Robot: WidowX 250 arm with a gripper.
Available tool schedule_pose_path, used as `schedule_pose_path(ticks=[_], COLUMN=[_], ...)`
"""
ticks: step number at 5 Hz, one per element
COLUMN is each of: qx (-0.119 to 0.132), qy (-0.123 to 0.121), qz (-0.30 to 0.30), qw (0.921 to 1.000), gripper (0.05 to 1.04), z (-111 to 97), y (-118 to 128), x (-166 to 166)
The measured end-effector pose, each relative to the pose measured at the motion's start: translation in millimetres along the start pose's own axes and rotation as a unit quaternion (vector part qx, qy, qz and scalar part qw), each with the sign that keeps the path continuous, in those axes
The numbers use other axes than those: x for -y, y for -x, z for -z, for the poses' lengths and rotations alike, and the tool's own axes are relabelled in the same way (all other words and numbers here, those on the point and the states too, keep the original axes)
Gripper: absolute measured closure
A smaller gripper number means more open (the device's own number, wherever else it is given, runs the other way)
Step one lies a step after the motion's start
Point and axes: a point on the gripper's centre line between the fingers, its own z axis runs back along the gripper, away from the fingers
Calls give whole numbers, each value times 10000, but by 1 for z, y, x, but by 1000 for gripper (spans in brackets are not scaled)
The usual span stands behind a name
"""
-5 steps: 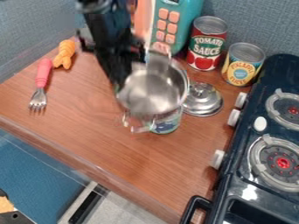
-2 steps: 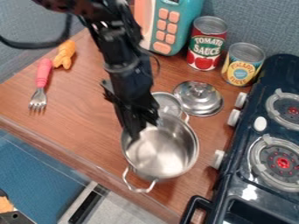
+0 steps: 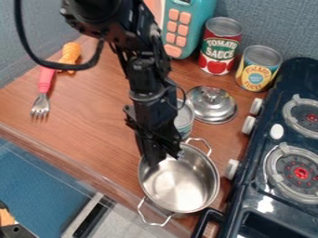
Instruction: Move the silver pot in front of the stove
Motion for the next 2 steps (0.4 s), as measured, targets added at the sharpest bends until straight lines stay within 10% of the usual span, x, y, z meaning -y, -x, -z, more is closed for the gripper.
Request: schedule_pose_path(ticks=[2], qx=[-124], qy=[-67], qz=[-148], qw=[9998], gripper=[528], z=[-2], y=[1], x=[0])
